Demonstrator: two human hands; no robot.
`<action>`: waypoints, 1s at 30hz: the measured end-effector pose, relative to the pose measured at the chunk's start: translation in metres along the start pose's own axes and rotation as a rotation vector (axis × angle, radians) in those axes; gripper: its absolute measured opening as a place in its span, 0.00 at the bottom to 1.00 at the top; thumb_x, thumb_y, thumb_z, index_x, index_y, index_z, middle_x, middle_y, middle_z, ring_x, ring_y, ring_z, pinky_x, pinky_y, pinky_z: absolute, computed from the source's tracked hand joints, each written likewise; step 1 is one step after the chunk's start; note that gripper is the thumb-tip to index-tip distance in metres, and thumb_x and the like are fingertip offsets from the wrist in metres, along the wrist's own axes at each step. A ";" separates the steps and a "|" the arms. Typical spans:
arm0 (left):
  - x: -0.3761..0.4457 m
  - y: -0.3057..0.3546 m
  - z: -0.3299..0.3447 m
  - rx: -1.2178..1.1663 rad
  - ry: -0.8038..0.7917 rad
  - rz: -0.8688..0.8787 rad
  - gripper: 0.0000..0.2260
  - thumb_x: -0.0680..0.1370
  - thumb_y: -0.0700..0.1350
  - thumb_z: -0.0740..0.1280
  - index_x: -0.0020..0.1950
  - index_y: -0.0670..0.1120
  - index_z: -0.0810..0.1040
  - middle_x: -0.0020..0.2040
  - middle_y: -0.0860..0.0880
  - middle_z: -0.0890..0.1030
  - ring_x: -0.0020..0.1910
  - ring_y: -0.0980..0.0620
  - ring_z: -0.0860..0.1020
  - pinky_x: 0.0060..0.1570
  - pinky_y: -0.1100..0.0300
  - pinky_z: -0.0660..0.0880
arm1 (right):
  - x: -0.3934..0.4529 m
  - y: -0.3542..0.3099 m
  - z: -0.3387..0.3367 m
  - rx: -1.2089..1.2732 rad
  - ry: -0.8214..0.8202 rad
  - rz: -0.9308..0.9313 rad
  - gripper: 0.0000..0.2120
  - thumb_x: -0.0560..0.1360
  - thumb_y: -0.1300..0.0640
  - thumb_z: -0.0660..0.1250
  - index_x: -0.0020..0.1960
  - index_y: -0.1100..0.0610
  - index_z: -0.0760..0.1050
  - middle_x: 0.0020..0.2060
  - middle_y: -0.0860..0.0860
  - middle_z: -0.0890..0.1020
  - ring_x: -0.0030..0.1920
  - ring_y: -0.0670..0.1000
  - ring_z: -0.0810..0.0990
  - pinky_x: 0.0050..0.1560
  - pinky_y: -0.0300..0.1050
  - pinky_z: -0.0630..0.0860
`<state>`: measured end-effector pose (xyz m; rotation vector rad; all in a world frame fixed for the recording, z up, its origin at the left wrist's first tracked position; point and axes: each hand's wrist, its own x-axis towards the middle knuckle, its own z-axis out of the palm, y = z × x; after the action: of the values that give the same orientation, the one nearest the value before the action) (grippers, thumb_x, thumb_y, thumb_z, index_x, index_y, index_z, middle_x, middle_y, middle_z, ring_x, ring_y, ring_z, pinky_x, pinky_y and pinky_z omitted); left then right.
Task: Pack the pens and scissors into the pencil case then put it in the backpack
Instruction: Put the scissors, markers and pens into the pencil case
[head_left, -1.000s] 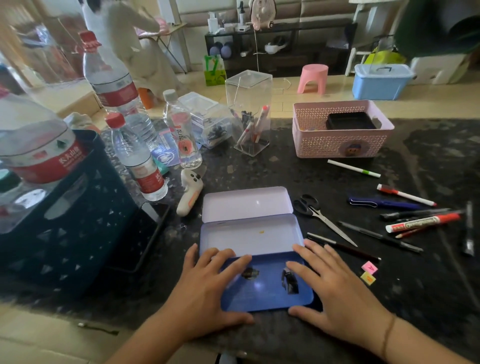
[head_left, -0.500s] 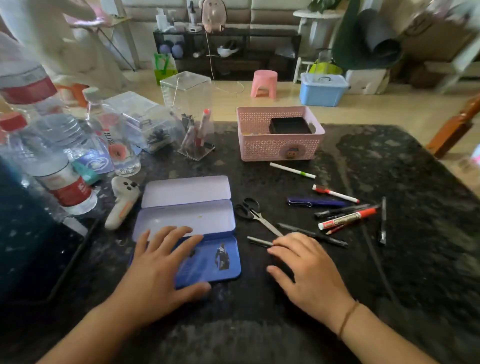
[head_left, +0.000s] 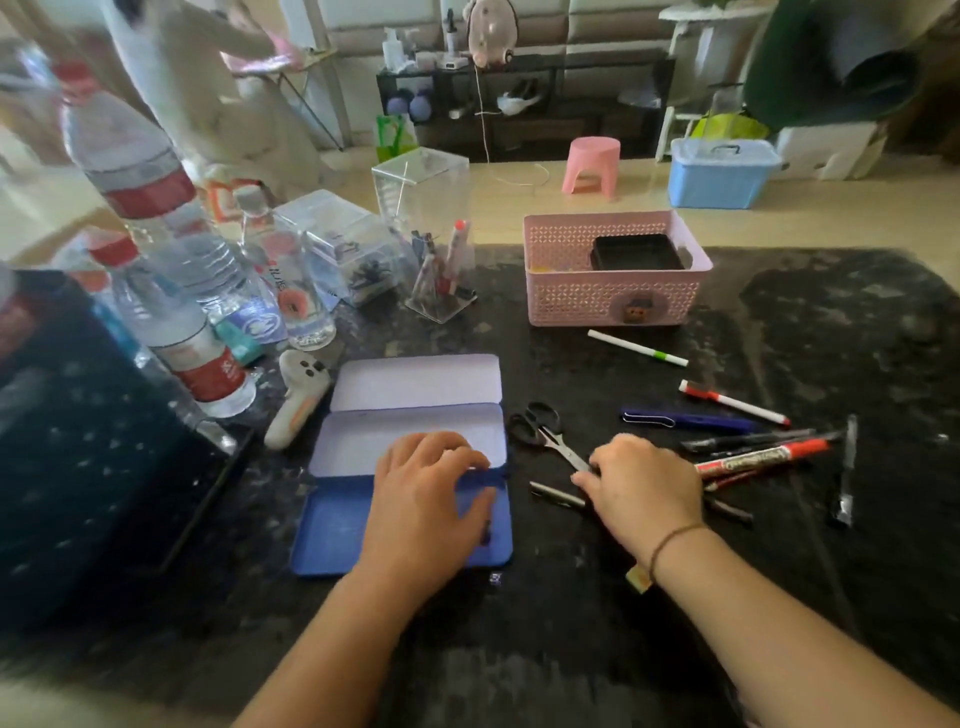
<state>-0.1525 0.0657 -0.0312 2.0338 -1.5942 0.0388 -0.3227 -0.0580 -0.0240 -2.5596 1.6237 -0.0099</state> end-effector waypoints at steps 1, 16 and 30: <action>0.000 -0.012 -0.008 0.012 0.055 -0.054 0.12 0.70 0.53 0.69 0.51 0.52 0.81 0.52 0.51 0.80 0.54 0.47 0.75 0.56 0.48 0.72 | 0.001 -0.001 0.000 -0.010 -0.003 0.006 0.14 0.76 0.41 0.60 0.51 0.48 0.79 0.46 0.47 0.78 0.47 0.52 0.80 0.37 0.44 0.71; -0.007 -0.093 -0.042 -0.224 0.180 -0.545 0.17 0.76 0.42 0.68 0.65 0.47 0.73 0.58 0.47 0.77 0.52 0.51 0.77 0.51 0.57 0.75 | 0.028 -0.072 -0.051 0.413 -0.083 -0.115 0.06 0.72 0.48 0.69 0.36 0.44 0.78 0.36 0.44 0.82 0.40 0.49 0.78 0.38 0.43 0.72; 0.000 -0.113 -0.028 0.032 0.027 -0.256 0.15 0.71 0.52 0.60 0.45 0.45 0.82 0.49 0.42 0.83 0.49 0.36 0.79 0.53 0.41 0.73 | 0.050 -0.128 0.011 0.026 -0.090 -0.392 0.06 0.74 0.56 0.65 0.43 0.45 0.72 0.48 0.48 0.81 0.56 0.55 0.69 0.50 0.51 0.62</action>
<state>-0.0418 0.0944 -0.0523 2.2365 -1.3136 -0.0024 -0.1853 -0.0477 -0.0250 -2.7667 1.0634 0.0505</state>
